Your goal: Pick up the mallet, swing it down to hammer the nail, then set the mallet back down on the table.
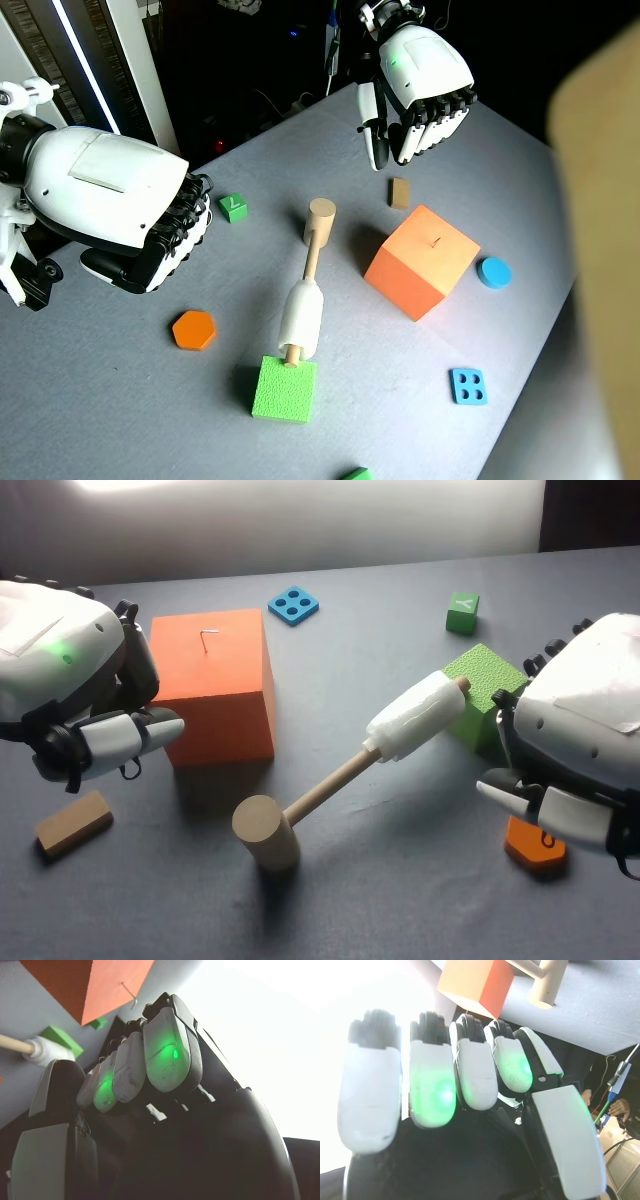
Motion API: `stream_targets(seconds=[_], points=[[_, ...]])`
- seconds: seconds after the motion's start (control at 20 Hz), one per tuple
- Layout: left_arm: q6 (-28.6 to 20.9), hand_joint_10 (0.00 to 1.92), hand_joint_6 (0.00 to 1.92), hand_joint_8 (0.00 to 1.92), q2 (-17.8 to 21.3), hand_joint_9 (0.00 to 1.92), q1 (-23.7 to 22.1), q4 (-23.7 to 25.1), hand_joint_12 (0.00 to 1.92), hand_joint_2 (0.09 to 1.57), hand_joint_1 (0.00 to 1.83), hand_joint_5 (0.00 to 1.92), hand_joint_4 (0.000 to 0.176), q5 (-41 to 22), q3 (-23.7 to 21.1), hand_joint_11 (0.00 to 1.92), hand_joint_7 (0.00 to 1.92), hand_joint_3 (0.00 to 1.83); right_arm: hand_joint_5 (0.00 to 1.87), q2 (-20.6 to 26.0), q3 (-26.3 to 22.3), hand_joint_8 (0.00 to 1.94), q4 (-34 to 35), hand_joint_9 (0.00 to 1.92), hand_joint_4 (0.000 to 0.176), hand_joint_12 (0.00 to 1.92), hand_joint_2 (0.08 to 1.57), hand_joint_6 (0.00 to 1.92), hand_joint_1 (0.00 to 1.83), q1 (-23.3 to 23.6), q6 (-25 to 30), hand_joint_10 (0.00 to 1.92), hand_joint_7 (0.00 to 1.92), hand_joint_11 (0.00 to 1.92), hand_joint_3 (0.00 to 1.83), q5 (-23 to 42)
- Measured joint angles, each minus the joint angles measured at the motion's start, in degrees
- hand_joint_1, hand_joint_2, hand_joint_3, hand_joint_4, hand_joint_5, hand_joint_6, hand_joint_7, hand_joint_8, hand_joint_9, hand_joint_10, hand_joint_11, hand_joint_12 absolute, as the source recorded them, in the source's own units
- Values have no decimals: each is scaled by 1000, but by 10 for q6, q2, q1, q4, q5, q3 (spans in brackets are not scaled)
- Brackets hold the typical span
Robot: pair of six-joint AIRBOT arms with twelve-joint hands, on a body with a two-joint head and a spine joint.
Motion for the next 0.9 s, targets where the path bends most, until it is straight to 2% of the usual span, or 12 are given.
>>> stream_targets(seconds=[0.1, 0.45, 0.55, 0.6, 0.65, 0.7, 0.75, 0.8, 0.9], points=[[-2, 0, 0, 0, 0, 0, 3, -5, 0, 1109, 0, 0, 0, 0, 1, 0, 0, 30, 0, 0, 1, 0, 0, 0, 0, 0, 1157, 0, 0, -3, -1, 0, 0, 0, 30, 5], [-27, 0, 0, 0, 3, 0, 7, -3, 0, 1081, 0, 0, 0, 5, 2, 0, 0, 9, 0, -7, 9, 0, 0, 0, 0, 0, 1143, 0, 9, -12, 2, 0, 0, 0, 12, 9], [-40, 0, 0, 0, 12, 0, 7, 16, 0, 1082, 0, 0, 0, 17, 2, 0, 0, 9, 0, -18, 34, 0, -20, 0, 0, 0, 1107, 0, 82, -7, 35, 0, 0, 0, 0, -6], [-57, 0, 0, 0, 15, 0, 7, 33, 0, 1085, 0, 0, 0, 25, 4, 0, 0, 9, 0, -23, 49, 0, -46, 0, 0, 0, 1090, 0, 151, -5, 66, 0, 0, 0, 0, -18], [-79, 0, 0, 0, 15, 0, 7, 56, 0, 1079, 0, 0, 0, 37, 11, 0, 0, 6, 0, -24, 66, 0, -104, 0, 0, 0, 1077, 0, 196, 1, 121, 0, 0, 0, 0, -38], [-90, 0, 0, 0, 16, 0, 7, 68, 0, 1078, 0, 0, 0, 45, 15, 0, 0, 6, 0, -27, 74, 0, -130, 0, 0, 0, 1084, 0, 287, 5, 141, 0, 0, 0, 0, -46], [-118, 0, 0, 0, 22, 0, 7, 100, 0, 1079, 0, 0, 0, 60, 20, 0, 0, 6, 0, -35, 88, 0, -174, 0, 0, 0, 1080, 0, 416, 16, 174, 0, 0, 0, 0, -68], [-177, 0, 0, 0, 34, 0, 7, 169, 0, 1089, 0, 0, 0, 84, 33, 0, 0, 10, 0, -50, 110, 0, -186, 0, 0, 0, 1072, 0, 662, 45, 190, 0, 0, 0, 0, -134], [-227, 0, 0, 0, 40, 0, 7, 225, 0, 1089, 0, 0, 0, 104, 47, 0, 0, 10, 0, -51, 114, 0, -187, 0, 0, 0, 1072, 0, 662, 57, 193, 0, 0, 0, 0, -162]])
